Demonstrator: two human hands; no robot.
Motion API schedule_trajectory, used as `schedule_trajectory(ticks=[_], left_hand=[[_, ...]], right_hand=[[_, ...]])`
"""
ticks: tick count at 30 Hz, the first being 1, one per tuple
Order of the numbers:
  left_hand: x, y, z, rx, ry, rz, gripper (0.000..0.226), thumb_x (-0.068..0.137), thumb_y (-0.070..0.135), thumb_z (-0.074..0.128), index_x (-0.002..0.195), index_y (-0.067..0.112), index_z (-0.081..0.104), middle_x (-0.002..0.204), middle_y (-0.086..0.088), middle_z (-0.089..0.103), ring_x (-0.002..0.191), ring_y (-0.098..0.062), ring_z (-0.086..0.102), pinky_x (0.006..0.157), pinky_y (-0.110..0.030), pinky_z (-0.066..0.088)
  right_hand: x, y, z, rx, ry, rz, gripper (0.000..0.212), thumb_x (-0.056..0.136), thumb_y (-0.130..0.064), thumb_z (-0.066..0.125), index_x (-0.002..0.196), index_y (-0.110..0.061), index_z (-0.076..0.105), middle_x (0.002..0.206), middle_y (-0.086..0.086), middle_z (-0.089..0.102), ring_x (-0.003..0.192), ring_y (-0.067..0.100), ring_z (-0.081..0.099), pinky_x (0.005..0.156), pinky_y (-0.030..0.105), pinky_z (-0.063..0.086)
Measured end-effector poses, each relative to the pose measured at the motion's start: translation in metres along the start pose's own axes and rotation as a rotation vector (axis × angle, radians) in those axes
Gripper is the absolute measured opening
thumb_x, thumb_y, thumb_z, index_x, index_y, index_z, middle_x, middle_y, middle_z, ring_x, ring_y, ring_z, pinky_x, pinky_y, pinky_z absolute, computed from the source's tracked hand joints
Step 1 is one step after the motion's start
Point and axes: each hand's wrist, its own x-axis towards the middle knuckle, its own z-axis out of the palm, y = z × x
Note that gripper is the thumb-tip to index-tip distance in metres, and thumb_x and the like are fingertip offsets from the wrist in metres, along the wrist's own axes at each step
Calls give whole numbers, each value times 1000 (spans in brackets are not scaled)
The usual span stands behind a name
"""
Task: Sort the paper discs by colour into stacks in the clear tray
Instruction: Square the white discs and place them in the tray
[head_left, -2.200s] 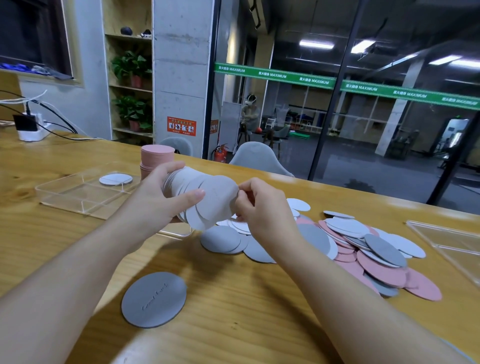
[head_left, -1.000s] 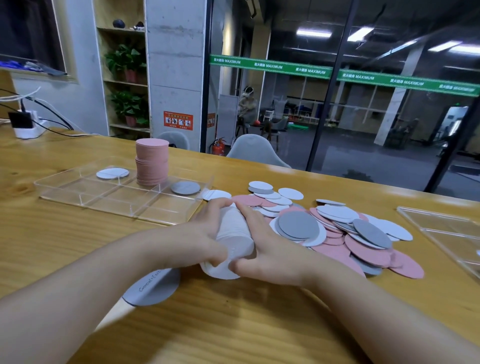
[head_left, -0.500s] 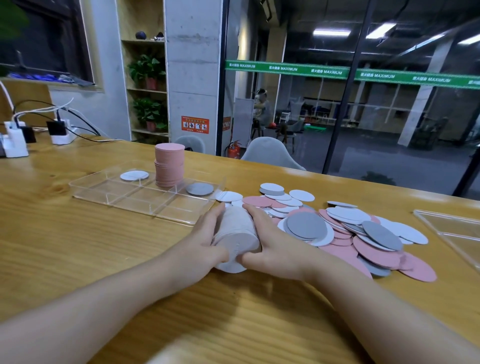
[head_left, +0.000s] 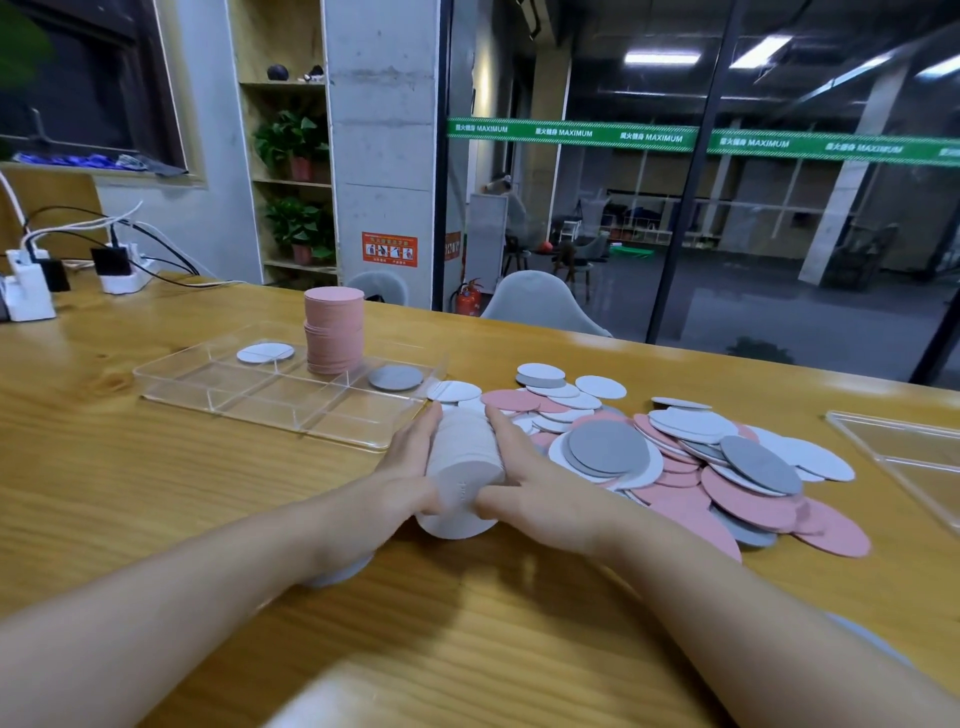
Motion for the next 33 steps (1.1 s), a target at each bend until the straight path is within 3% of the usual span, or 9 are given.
schedule_trajectory(ticks=[2,4,7,12,19,22,28,31,33], left_hand=[[-9,-6,-12,-41,-161,90,112,46,38,64,143,42,7,147,22,14,141,-2,15,113,-23,19],[-18,-16,-24,-101,-259,125,95,59,35,72,136,50,18,147,25,24,137,5,25,113,-29,28],[-17,-18,-30,-296,-233,161,88,66,9,75,137,37,30,144,18,37,128,7,40,97,-18,43],[-11,-14,-40,-325,-154,192,85,72,-7,74,138,29,34,137,17,44,119,12,46,87,-12,46],[9,-7,-82,-497,43,200,70,74,3,69,138,14,42,128,2,57,100,-5,64,75,-19,53],[13,-14,-104,-625,135,208,61,73,15,61,133,17,49,118,-2,65,97,-16,65,80,-29,57],[18,-31,-150,-676,382,194,25,95,11,46,106,28,61,92,2,67,65,-15,65,68,-33,56],[23,-41,-178,-638,471,183,25,97,13,44,102,29,62,102,-2,63,75,-25,60,82,-44,50],[28,-47,-195,-612,536,167,26,98,15,42,105,31,62,112,-6,60,85,-30,58,86,-47,49]], right_hand=[[-2,-1,-3,-34,11,-9,90,85,-21,54,149,-32,-8,154,-17,11,136,4,24,105,23,29],[-3,0,-5,-33,35,-31,87,84,-21,58,149,-33,1,147,-14,28,128,6,37,100,20,37],[-3,0,-5,-33,77,-77,78,81,-21,63,144,-32,18,130,-19,42,111,-2,47,89,12,41],[7,-3,-3,28,173,-129,81,66,-34,64,140,-31,31,130,-17,49,120,-2,47,103,33,42],[51,-38,-8,231,292,-221,56,78,-25,73,125,-34,43,129,-17,50,115,6,55,98,36,47],[76,-60,1,245,345,-282,47,85,-30,67,126,-29,44,132,-13,48,105,11,60,88,26,49],[133,-100,33,340,326,-326,22,97,-19,49,118,-26,49,110,-19,53,96,-13,49,77,-1,39],[166,-120,52,338,328,-331,39,98,-18,45,136,-12,45,135,1,49,122,10,47,106,29,38],[187,-134,63,343,332,-323,43,98,-20,43,141,-14,41,140,5,48,122,16,47,102,38,42]])
